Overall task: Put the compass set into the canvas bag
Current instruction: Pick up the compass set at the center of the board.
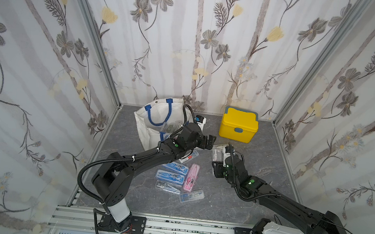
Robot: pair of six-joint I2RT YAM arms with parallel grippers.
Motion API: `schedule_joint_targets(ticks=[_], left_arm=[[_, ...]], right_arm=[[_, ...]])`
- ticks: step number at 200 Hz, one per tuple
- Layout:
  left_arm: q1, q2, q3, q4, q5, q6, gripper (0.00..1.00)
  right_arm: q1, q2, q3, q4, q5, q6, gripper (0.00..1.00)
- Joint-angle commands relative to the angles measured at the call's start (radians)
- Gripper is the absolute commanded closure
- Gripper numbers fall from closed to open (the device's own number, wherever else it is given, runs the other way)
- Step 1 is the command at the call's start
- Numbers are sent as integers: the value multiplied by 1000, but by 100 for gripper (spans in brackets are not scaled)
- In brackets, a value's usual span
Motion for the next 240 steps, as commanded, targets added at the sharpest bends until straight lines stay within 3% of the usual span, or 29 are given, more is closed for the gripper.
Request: schedule_joint_targets(ticks=[1, 38, 88, 136, 170, 240], left_arm=[[6, 0, 0, 85, 108, -40, 0], [3, 28, 17, 136, 197, -70, 0], [-30, 91, 77, 90, 211, -68, 13], [-39, 105, 77, 66, 192, -90, 31], [-39, 109, 104, 65, 193, -100, 53], [-37, 115, 116, 71, 214, -119, 79]], right_arm=[[-36, -21, 6, 117, -76, -37, 67], [-71, -37, 5, 178, -130, -80, 67], [-82, -19, 16, 207, -134, -105, 67], [-103, -1, 27, 246, -139, -100, 67], [-105, 21, 44, 265, -145, -101, 67], [-115, 48, 60, 299, -149, -98, 66]])
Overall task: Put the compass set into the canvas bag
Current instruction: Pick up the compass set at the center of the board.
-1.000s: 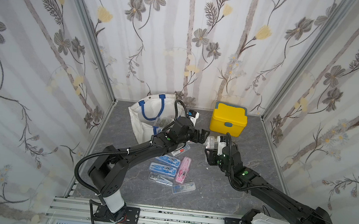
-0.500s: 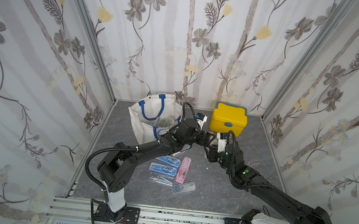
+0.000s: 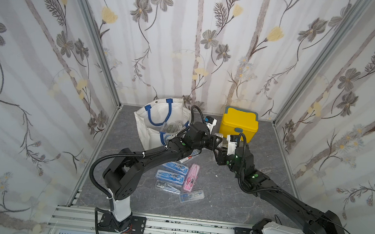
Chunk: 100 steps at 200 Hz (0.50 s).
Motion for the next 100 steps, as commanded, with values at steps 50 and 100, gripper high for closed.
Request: schedule_joint_targets(ticks=[50, 100], left_arm=[[4, 5, 6, 40, 15, -25, 87], [7, 6, 11, 37, 2, -13, 87]], right_arm=[[-8, 20, 28, 79, -13, -8, 63], [-10, 16, 34, 77, -20, -13, 28]])
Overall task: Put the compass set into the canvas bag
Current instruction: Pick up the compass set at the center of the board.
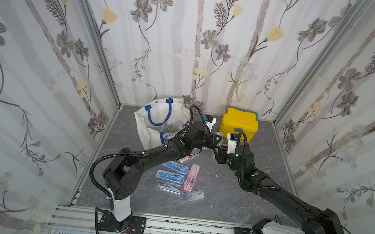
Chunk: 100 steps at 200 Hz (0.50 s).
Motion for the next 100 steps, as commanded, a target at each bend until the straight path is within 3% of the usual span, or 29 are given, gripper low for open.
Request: schedule_joint_targets(ticks=[1, 13, 100], left_arm=[[2, 2, 10, 13, -12, 5, 87], [5, -1, 20, -8, -41, 21, 87], [84, -61, 203, -268, -314, 277, 87]], right_arm=[[-1, -2, 17, 65, -2, -13, 26], [-2, -3, 17, 54, 2, -16, 0], [-99, -176, -93, 32, 116, -1, 0]])
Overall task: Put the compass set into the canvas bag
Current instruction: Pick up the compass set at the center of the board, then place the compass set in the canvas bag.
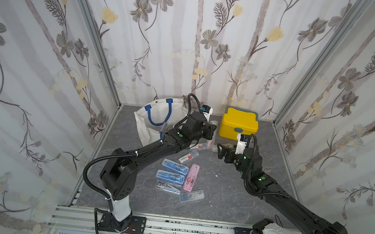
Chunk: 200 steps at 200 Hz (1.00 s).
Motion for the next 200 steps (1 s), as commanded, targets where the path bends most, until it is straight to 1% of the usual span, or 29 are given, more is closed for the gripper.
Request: schedule_joint_targets(ticks=[1, 46, 66, 88, 107, 141, 156, 168, 200], left_arm=[[28, -26, 48, -67, -116, 110, 87], [111, -73, 137, -165, -279, 291, 87], [145, -99, 134, -165, -335, 374, 87], [189, -115, 100, -161, -373, 435, 87], [231, -113, 59, -168, -388, 458, 87], [291, -68, 2, -177, -462, 476, 87], [314, -26, 8, -210, -467, 469, 87], [326, 14, 26, -249, -450, 453, 87], [333, 120, 75, -327, -425, 428, 87]], right_arm=[[-23, -42, -24, 32, 33, 5, 0], [-51, -47, -44, 7, 15, 1, 1], [-53, -28, -51, 15, -6, 9, 0], [-52, -6, -51, 16, -21, 16, 0], [-52, 3, -52, 16, -32, 17, 0], [-55, 1, -55, 9, -33, 19, 1], [-54, -1, -58, 9, -32, 24, 1], [-55, -1, -59, 9, -35, 26, 0], [-54, -3, -60, 5, -36, 39, 1]])
